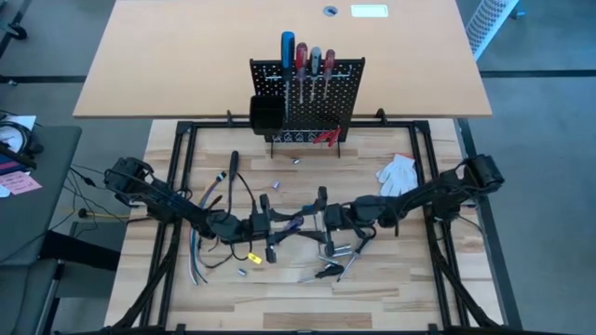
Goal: Hang tools onto peg board
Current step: Hang the blue screwdriver on the black pegboard
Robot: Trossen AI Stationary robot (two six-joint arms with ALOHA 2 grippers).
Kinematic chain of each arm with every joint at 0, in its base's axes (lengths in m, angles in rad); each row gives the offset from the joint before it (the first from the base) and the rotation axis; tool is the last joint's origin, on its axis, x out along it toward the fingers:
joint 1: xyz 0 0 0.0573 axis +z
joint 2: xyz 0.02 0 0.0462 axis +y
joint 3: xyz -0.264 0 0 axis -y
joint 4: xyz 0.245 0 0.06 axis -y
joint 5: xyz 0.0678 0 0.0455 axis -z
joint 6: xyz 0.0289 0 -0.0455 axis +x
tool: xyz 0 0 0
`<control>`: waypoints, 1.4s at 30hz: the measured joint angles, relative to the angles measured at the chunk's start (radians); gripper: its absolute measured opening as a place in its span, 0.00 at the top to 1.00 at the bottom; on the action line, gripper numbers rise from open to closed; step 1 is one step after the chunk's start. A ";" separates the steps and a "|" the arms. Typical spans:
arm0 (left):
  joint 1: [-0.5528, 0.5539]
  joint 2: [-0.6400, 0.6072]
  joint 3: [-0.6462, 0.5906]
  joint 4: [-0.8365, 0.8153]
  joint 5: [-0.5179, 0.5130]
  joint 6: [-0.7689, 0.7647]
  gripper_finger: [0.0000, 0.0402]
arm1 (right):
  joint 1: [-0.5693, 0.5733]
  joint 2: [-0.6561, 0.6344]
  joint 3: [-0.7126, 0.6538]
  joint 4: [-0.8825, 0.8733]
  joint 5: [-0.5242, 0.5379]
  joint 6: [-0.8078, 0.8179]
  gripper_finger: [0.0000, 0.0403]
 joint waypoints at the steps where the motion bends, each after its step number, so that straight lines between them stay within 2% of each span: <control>1: 0.000 0.000 0.000 -0.001 0.000 0.000 0.71 | -0.001 0.005 0.002 0.000 -0.005 0.000 0.48; 5: -0.001 0.000 0.000 -0.002 0.009 0.000 0.71 | -0.006 0.005 0.005 0.001 -0.025 0.004 0.68; 6: -0.001 0.000 0.000 -0.003 0.012 -0.003 0.71 | -0.006 -0.001 0.005 -0.006 -0.025 0.005 0.70; 10: 0.001 0.000 0.002 -0.022 0.003 0.009 0.59 | -0.006 -0.036 0.005 -0.064 -0.024 -0.002 0.70; 13: 0.001 -0.001 0.002 -0.084 0.001 0.039 0.47 | -0.006 -0.108 0.005 -0.155 -0.024 0.000 0.70; 15: 0.001 0.000 0.001 -0.127 -0.009 0.039 0.42 | -0.005 -0.175 0.016 -0.255 -0.012 0.002 0.70; 19: 0.001 -0.001 0.001 -0.202 -0.124 0.008 0.37 | -0.002 -0.322 0.084 -0.543 0.074 0.028 0.70; 21: 0.000 -0.001 0.001 -0.240 -0.174 -0.024 0.37 | -0.009 -0.380 0.158 -0.718 0.122 0.047 0.70; 23: -0.001 -0.001 0.001 -0.273 -0.180 -0.076 0.37 | -0.026 -0.423 0.251 -0.901 0.159 0.060 0.70; 28: -0.002 -0.001 0.001 -0.313 -0.180 -0.231 0.36 | -0.134 -0.429 0.526 -1.242 0.214 0.046 0.70; 37: -0.002 -0.001 0.001 -0.315 -0.180 -0.250 0.36 | -0.430 -0.283 0.964 -1.510 0.210 -0.034 0.70; 42: -0.001 -0.001 0.001 -0.320 -0.180 -0.250 0.36 | -0.569 -0.193 1.139 -1.625 0.139 -0.050 0.70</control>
